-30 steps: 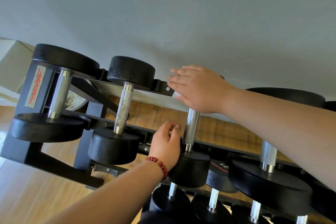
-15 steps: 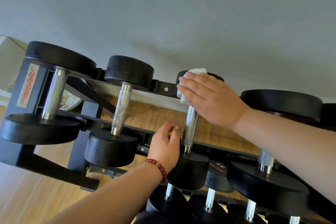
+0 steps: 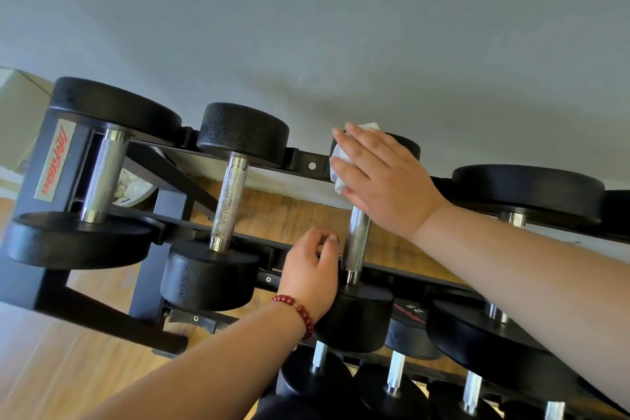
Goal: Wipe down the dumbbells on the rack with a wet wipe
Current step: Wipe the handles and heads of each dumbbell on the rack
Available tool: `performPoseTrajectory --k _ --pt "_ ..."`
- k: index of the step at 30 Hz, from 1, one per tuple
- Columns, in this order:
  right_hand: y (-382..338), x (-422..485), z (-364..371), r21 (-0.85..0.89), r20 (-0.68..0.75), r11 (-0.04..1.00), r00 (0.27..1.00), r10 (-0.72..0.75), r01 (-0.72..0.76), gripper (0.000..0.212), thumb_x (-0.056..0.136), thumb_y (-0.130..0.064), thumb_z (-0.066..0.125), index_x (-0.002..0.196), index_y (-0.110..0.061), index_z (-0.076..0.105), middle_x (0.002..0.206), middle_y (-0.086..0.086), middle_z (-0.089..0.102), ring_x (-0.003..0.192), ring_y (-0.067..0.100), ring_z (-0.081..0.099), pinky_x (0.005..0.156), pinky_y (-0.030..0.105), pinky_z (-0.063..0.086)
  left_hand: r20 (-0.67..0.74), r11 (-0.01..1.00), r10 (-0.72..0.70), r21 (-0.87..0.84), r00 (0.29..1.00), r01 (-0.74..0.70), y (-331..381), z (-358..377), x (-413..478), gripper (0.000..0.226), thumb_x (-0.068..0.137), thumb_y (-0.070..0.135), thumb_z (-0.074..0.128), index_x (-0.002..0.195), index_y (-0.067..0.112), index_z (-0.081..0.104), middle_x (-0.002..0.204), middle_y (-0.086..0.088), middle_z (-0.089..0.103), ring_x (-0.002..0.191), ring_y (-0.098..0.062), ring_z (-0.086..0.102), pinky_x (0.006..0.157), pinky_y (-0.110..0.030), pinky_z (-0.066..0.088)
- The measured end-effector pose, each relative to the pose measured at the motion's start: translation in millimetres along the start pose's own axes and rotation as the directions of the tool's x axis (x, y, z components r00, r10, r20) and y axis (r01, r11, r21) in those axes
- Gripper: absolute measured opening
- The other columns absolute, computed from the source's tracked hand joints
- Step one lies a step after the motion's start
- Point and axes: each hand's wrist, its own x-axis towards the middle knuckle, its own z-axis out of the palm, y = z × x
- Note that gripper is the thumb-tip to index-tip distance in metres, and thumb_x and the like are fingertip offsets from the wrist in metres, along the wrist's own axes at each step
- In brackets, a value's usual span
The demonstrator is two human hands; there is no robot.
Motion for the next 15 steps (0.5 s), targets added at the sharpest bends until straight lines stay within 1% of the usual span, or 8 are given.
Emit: performPoseTrajectory --k 2,4,6,8,9,11,13,15 --pt "-2 -3 0 0.021 -0.027 1.000 0.999 0.017 -0.017 0.035 0.097 -0.018 0.055 0.130 -0.008 0.059 0.142 0.015 0.051 0.136 0.034 0.042 0.116 0.043 0.024 0.001 1.000 0.002 0.013 1.000 -0.002 -1 0 1 0.019 0.101 0.026 0.042 0.098 0.026 0.061 0.087 0.004 0.064 0.060 0.017 0.050 0.056 -0.004 0.042" --pt "-2 -15 -1 0.038 -0.054 0.999 0.998 0.035 -0.033 0.044 0.094 -0.010 0.058 0.138 -0.009 0.052 0.143 0.013 0.051 0.136 0.032 0.041 0.117 0.042 0.025 -0.002 1.000 0.006 0.018 1.000 -0.006 -2 0 2 0.019 0.101 0.027 0.042 0.099 0.025 0.061 0.086 0.005 0.063 0.062 0.014 0.051 0.055 -0.004 0.042" --pt "-3 -22 -1 0.032 -0.067 0.999 0.997 0.044 -0.042 0.050 0.092 -0.007 0.061 0.141 -0.009 0.049 0.143 0.012 0.051 0.136 0.032 0.041 0.116 0.042 0.027 -0.005 1.000 0.006 0.015 1.000 -0.006 -3 0 2 0.019 0.101 0.028 0.043 0.100 0.025 0.062 0.081 0.005 0.062 0.060 0.010 0.052 0.053 -0.006 0.041" --pt "-6 -22 2 0.031 -0.061 0.998 0.996 0.059 -0.058 0.051 0.091 -0.006 0.062 0.140 -0.009 0.049 0.144 0.014 0.049 0.137 0.033 0.040 0.115 0.043 0.029 -0.008 1.000 0.008 0.013 1.000 -0.008 -4 0 2 0.020 0.100 0.028 0.043 0.100 0.025 0.062 0.074 0.006 0.058 0.054 0.007 0.050 0.051 -0.008 0.039" --pt "-7 -20 3 0.039 -0.054 0.997 0.996 0.069 -0.067 0.050 0.092 -0.006 0.061 0.140 -0.009 0.049 0.145 0.015 0.048 0.137 0.033 0.038 0.116 0.044 0.027 -0.008 1.000 0.008 0.013 1.000 -0.008 -4 0 2 0.020 0.100 0.029 0.043 0.099 0.025 0.062 0.072 0.006 0.057 0.052 0.006 0.049 0.050 -0.008 0.038" --pt "-8 -17 3 0.065 -0.042 0.994 0.995 0.088 -0.085 0.045 0.095 -0.003 0.050 0.139 -0.008 0.050 0.146 0.015 0.047 0.138 0.033 0.038 0.116 0.043 0.025 -0.002 1.000 0.002 0.018 1.000 -0.002 -5 1 2 0.020 0.100 0.029 0.043 0.101 0.025 0.062 0.074 0.007 0.058 0.053 0.007 0.050 0.050 -0.008 0.039" --pt "-8 -19 1 0.092 -0.055 0.991 0.993 0.100 -0.094 0.042 0.099 -0.002 0.037 0.138 -0.008 0.053 0.144 0.013 0.050 0.136 0.032 0.043 0.115 0.041 0.027 0.001 1.000 0.003 0.022 1.000 -0.003 -4 0 2 0.020 0.101 0.029 0.042 0.103 0.025 0.062 0.081 0.006 0.061 0.058 0.009 0.051 0.052 -0.006 0.040" --pt "-10 -24 -1 0.122 -0.074 0.988 0.991 0.109 -0.100 0.041 0.102 -0.002 0.032 0.136 -0.007 0.055 0.142 0.012 0.052 0.135 0.031 0.045 0.115 0.041 0.031 -0.003 1.000 0.007 0.018 1.000 -0.007 -4 0 2 0.020 0.101 0.028 0.042 0.102 0.024 0.062 0.084 0.005 0.062 0.061 0.011 0.052 0.054 -0.004 0.040"
